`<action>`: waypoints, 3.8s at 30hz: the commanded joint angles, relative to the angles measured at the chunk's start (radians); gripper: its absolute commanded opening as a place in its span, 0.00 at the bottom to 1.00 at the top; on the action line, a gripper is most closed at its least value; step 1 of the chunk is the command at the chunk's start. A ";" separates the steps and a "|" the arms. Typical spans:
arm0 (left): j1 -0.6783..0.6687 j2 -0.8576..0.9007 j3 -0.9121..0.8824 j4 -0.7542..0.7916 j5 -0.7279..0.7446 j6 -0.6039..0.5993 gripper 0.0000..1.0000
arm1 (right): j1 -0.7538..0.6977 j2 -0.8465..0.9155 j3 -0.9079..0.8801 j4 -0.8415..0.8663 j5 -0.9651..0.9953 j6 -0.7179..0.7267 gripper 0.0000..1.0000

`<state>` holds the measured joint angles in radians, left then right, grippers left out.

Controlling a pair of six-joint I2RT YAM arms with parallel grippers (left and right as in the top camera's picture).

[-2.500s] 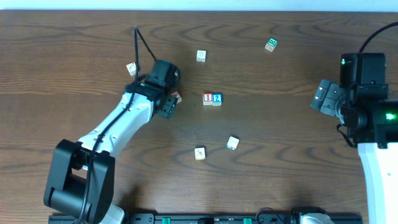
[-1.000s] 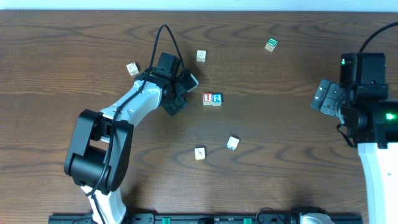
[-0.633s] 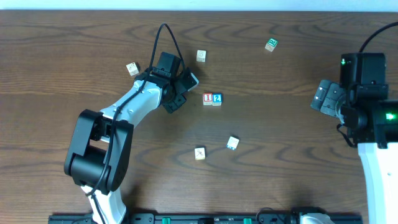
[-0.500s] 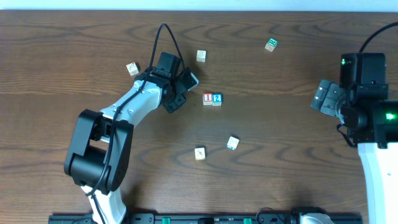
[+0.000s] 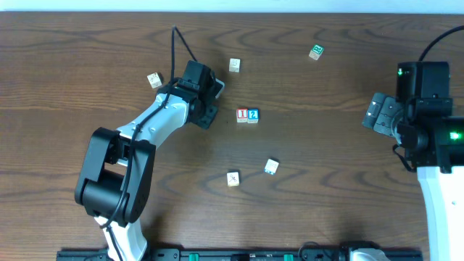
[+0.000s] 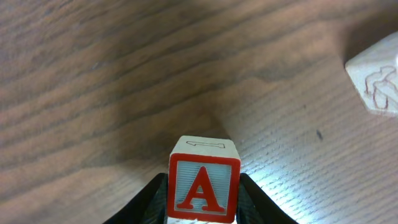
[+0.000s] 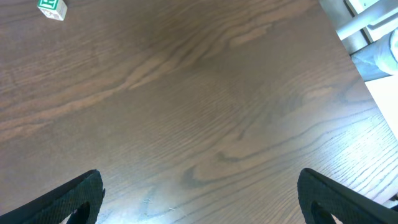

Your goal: Spell out Ai2

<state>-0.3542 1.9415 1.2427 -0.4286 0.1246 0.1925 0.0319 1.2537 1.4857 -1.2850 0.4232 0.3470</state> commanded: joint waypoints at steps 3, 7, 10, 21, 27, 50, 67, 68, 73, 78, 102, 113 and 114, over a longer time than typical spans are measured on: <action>0.000 0.013 0.019 0.016 -0.005 -0.228 0.31 | -0.006 0.001 -0.003 0.000 0.014 -0.011 0.99; -0.011 0.013 0.019 0.026 -0.011 -0.295 0.31 | -0.006 0.001 -0.003 0.000 0.014 -0.011 0.99; -0.031 0.013 0.018 0.021 -0.095 -0.383 0.30 | -0.006 0.001 -0.003 0.000 0.014 -0.011 0.99; -0.106 0.013 0.018 0.023 -0.164 -0.497 0.29 | -0.006 0.001 -0.003 0.000 0.014 -0.011 0.99; -0.139 0.013 0.018 0.027 -0.169 -0.515 0.29 | -0.006 0.001 -0.003 0.000 0.014 -0.011 0.99; -0.183 0.009 0.019 0.054 -0.196 -0.582 0.49 | -0.006 0.001 -0.003 0.000 0.014 -0.011 0.99; -0.174 -0.102 0.020 -0.020 -0.301 -0.505 0.46 | -0.006 0.001 -0.003 0.000 0.014 -0.011 0.99; -0.169 -0.104 0.020 -0.026 -0.301 -0.499 0.46 | -0.006 0.001 -0.003 0.000 0.014 -0.011 0.99; -0.136 -0.104 0.016 -0.065 -0.348 -0.499 0.45 | -0.006 0.001 -0.003 0.000 0.014 -0.011 0.99; -0.111 -0.104 0.007 -0.068 -0.375 -0.499 0.45 | -0.006 0.001 -0.003 0.000 0.014 -0.011 0.99; -0.140 -0.098 -0.100 0.034 -0.314 -0.511 0.46 | -0.006 0.001 -0.003 0.000 0.014 -0.011 0.99; -0.153 -0.097 -0.110 0.090 -0.309 -0.510 0.46 | -0.006 0.001 -0.003 0.000 0.014 -0.011 0.99; -0.153 -0.096 -0.110 0.093 -0.313 -0.510 0.46 | -0.006 0.001 -0.003 0.000 0.014 -0.011 0.99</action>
<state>-0.5018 1.8568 1.1381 -0.3408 -0.1860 -0.3168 0.0319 1.2537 1.4857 -1.2850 0.4232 0.3470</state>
